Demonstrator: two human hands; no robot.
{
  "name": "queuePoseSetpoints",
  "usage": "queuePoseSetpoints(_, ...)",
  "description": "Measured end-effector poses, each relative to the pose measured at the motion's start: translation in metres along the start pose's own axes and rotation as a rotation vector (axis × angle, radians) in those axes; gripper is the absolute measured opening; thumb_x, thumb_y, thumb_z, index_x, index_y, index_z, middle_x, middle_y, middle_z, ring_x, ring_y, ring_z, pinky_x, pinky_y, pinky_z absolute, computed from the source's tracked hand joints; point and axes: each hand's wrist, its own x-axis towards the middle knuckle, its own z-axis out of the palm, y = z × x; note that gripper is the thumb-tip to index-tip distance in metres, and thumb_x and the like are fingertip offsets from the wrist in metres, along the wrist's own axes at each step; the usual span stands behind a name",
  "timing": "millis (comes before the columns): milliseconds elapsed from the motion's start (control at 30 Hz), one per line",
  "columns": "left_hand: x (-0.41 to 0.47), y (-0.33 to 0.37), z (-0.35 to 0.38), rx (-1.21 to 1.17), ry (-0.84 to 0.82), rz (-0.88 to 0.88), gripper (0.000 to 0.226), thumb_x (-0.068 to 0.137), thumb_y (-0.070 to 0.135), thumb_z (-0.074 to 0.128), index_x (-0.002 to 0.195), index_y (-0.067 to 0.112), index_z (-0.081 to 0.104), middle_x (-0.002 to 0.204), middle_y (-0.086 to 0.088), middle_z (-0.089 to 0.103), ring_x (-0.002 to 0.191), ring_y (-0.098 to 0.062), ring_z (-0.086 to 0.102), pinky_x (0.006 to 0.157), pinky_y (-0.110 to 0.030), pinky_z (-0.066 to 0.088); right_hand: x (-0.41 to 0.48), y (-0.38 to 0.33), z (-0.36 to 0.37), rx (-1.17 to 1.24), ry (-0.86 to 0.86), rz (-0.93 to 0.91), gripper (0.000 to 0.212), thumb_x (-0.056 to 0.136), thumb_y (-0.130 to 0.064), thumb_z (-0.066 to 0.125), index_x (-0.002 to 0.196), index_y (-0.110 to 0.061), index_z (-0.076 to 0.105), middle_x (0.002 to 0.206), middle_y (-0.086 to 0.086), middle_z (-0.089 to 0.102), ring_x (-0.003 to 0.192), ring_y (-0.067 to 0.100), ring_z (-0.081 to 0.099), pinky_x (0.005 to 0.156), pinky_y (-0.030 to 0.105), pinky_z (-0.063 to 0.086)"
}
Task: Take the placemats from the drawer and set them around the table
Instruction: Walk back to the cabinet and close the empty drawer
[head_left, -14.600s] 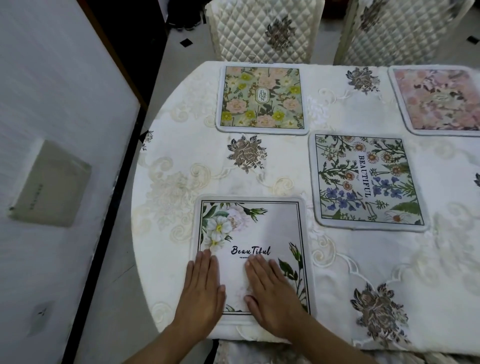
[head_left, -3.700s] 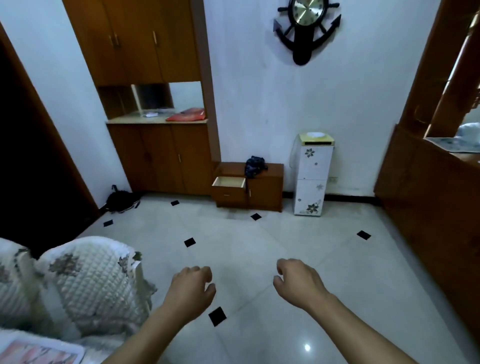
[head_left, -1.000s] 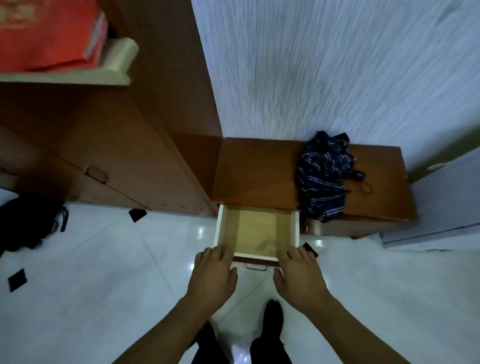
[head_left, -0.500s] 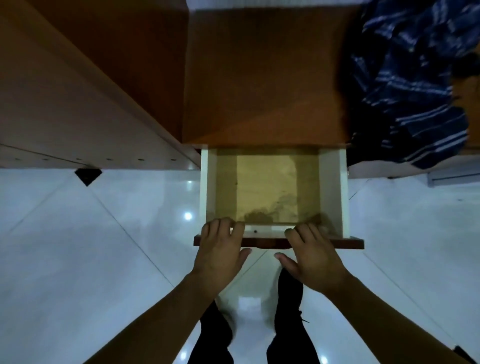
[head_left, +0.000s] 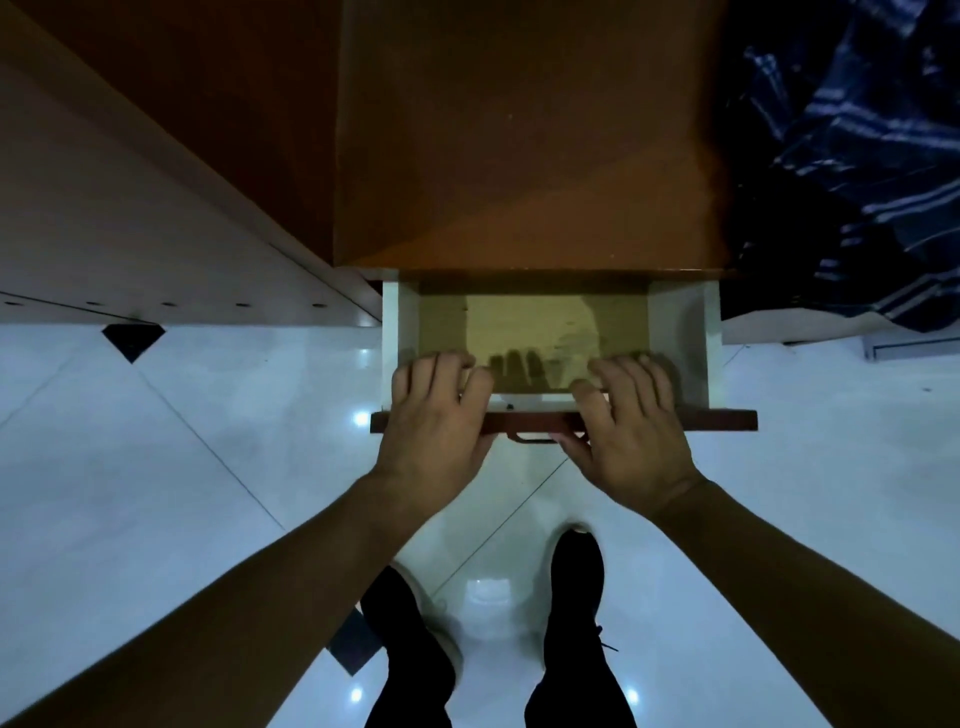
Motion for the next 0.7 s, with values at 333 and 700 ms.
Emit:
queuePoseSetpoints(333,0.059,-0.019,-0.005,0.016,0.212,-0.045,0.085,0.069,0.035,0.082,0.138,0.012,0.037,0.139,-0.017,0.044,0.124,-0.035,0.040,0.105,-0.051,0.036,0.071,0.028,-0.004,-0.041,0.073,0.050,0.074,0.079,-0.044,0.069,0.139,-0.010,0.040,0.144,0.019,0.036,0.138,0.035,0.028,0.114,0.051,0.022)
queuePoseSetpoints(700,0.084,-0.029,-0.009,0.132,0.238,0.015,0.068,0.075,0.031,0.075,0.133,0.012,0.044,0.142,-0.013,0.048,0.129,-0.034,0.043,0.107,-0.052,0.031,0.093,0.048,0.005,-0.093,0.202,-0.040,0.068,0.085,-0.038,0.066,0.138,-0.003,0.041,0.133,0.022,0.048,0.130,0.036,0.036,0.116,0.049,0.026)
